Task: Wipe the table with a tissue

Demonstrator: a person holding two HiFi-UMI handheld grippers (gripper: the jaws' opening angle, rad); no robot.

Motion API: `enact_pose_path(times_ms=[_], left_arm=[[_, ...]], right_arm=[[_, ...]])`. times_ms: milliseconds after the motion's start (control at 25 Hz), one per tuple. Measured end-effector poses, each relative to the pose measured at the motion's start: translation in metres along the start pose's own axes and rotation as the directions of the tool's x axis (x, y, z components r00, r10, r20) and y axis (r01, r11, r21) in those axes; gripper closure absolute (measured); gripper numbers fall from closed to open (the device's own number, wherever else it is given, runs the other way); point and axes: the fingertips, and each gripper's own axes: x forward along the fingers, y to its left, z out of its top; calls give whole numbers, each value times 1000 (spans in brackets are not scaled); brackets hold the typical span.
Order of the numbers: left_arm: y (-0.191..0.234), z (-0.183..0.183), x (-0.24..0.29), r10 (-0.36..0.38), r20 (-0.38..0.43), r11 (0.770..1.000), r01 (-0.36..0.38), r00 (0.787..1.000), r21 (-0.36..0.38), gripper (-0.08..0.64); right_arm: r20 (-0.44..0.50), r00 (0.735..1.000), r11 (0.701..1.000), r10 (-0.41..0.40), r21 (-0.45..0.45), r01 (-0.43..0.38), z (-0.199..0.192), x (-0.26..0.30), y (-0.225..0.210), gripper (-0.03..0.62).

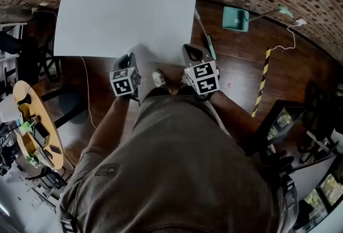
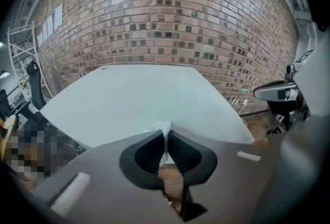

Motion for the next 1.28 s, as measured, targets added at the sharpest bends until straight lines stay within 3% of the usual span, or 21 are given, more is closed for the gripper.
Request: enact_pose_path(times_ms=[240,480,880,1280], left_arm=[[-17,28,-37,-21,186,996,5,982,86,537],[-7,39,-68,-82,285,996,66,955,68,537],[26,15,-114,-173,351,985,158,920,70,537],[36,11,-133,-219,383,976,199,897,91,537]], right_arm=[[47,999,1000,8,-30,-6,10,-12,20,578],[114,992,997,-46,-57,53,23,-27,56,578],[193,968,983,-164,-53,177,26,-55,122,578],[213,960,976,-182,-77,202,26,-57,157,578]])
